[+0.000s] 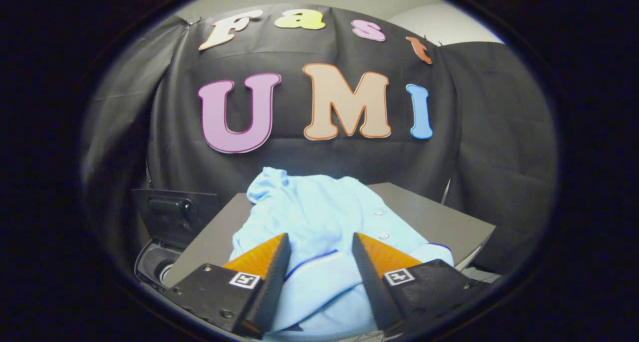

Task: Put the clothes into the washing machine and then close the washing machine lid.

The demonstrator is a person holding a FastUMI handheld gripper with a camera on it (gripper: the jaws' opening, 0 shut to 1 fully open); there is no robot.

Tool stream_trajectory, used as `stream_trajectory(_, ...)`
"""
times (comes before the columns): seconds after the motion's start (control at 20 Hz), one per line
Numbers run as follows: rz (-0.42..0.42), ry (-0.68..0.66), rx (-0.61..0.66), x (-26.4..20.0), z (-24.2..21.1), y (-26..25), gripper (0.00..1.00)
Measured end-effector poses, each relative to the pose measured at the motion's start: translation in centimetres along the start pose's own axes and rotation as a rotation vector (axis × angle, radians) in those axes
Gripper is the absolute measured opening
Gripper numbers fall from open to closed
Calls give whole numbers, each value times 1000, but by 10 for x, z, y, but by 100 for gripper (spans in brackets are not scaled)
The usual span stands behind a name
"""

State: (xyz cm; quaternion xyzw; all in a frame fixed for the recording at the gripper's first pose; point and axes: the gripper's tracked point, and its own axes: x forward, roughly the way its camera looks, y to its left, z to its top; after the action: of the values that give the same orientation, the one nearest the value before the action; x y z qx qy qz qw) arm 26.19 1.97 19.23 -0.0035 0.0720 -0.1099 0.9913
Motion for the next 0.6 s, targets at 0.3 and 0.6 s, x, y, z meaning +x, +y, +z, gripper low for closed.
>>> stream_trajectory(0.3,-23,7,69,-1,-2,20,8)
stream_trajectory(0.6,121,-53,122,-14,3,95,5)
